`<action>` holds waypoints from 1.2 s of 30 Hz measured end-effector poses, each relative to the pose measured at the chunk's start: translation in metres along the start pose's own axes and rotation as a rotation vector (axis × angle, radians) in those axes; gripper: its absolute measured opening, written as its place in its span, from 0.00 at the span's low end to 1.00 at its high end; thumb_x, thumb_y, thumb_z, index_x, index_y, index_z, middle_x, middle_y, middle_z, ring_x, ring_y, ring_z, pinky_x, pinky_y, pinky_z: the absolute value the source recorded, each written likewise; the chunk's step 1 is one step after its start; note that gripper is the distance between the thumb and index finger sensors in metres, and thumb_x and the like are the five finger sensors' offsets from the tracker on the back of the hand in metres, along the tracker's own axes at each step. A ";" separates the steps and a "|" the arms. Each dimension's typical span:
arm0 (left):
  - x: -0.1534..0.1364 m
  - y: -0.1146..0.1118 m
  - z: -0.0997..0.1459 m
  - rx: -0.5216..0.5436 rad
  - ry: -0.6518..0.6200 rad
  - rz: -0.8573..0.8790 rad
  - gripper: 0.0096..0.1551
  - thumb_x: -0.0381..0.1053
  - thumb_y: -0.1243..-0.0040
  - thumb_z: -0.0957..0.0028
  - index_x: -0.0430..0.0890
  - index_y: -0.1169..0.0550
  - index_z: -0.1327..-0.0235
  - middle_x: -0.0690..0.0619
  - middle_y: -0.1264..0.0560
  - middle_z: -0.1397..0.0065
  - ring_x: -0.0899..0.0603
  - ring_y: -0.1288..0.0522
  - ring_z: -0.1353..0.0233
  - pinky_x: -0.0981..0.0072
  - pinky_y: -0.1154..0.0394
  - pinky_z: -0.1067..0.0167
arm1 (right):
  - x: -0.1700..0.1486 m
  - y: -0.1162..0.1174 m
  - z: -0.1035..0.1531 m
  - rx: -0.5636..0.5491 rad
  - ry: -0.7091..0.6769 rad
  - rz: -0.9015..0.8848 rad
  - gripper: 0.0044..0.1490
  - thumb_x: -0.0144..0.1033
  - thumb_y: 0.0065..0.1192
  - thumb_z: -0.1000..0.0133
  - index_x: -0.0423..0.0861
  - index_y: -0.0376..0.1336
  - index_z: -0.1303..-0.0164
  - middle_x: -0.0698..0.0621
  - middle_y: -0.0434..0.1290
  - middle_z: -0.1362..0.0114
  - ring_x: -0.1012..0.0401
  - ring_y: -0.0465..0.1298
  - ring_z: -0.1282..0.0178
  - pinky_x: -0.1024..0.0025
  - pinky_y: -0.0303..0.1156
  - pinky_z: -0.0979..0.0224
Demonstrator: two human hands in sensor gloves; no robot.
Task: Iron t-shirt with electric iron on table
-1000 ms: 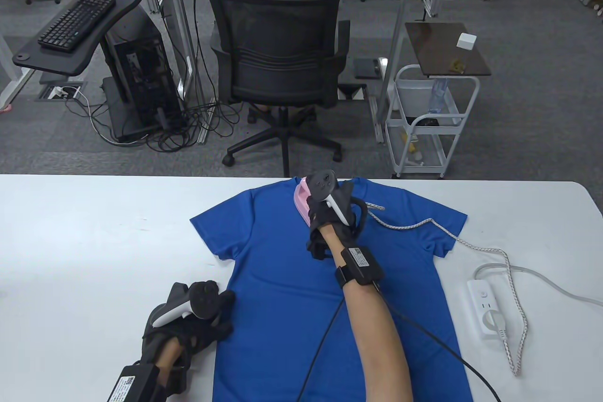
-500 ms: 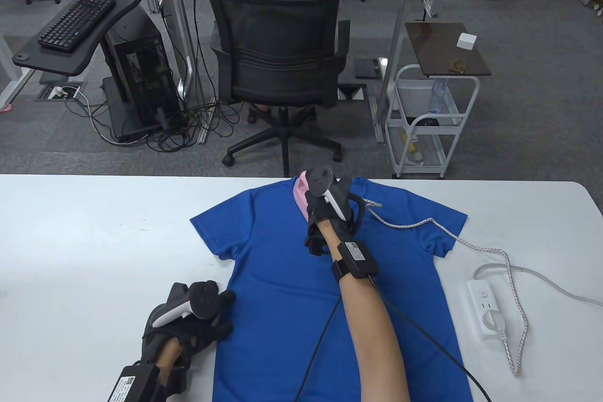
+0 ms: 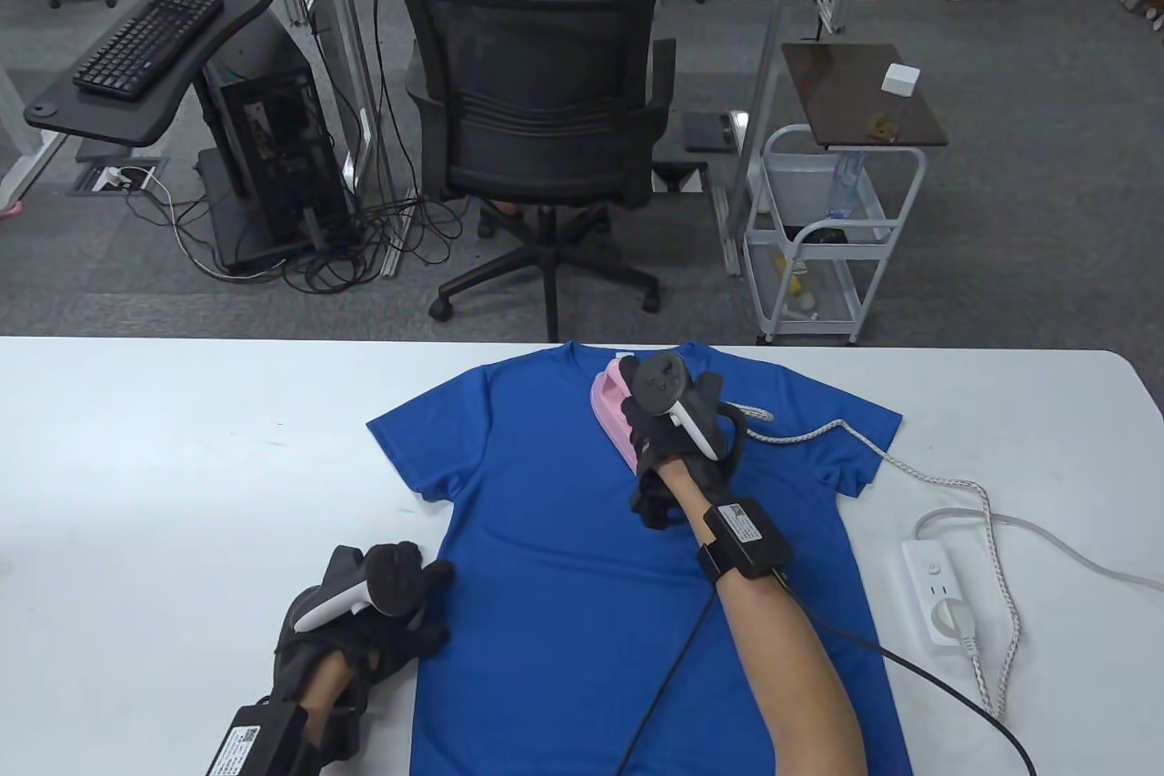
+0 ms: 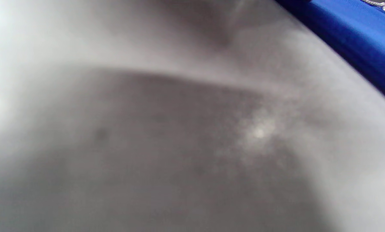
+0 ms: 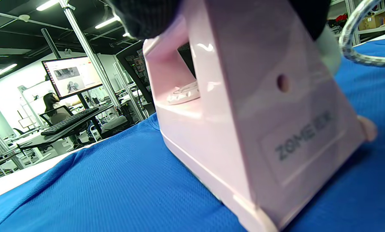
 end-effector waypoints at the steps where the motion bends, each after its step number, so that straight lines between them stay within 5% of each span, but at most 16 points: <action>1: 0.000 0.000 0.000 0.001 -0.001 0.001 0.45 0.66 0.55 0.49 0.65 0.60 0.24 0.50 0.71 0.19 0.35 0.73 0.21 0.40 0.67 0.30 | 0.002 0.000 0.000 -0.003 0.001 0.010 0.36 0.39 0.62 0.47 0.61 0.59 0.26 0.38 0.74 0.29 0.45 0.81 0.41 0.52 0.75 0.38; 21: 0.000 0.000 0.000 -0.002 0.000 0.002 0.45 0.66 0.55 0.49 0.65 0.60 0.24 0.50 0.71 0.19 0.35 0.73 0.21 0.40 0.67 0.30 | 0.018 0.011 -0.053 0.058 0.211 0.009 0.37 0.35 0.59 0.45 0.61 0.55 0.23 0.36 0.69 0.25 0.42 0.77 0.37 0.47 0.71 0.34; 36: 0.000 0.000 0.000 -0.001 -0.001 -0.001 0.45 0.66 0.55 0.49 0.65 0.60 0.24 0.50 0.71 0.19 0.35 0.73 0.21 0.40 0.67 0.30 | -0.006 0.000 -0.007 0.071 0.049 0.080 0.38 0.37 0.57 0.45 0.60 0.53 0.22 0.36 0.69 0.25 0.43 0.77 0.37 0.49 0.72 0.35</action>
Point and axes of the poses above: the tracker on the back of each hand, its own x axis roughly to the thumb side, its own z axis roughly from the fingertips to the wrist, y = z × x, the point moved 4 cm from there along -z, roughly from the wrist to the fingertips
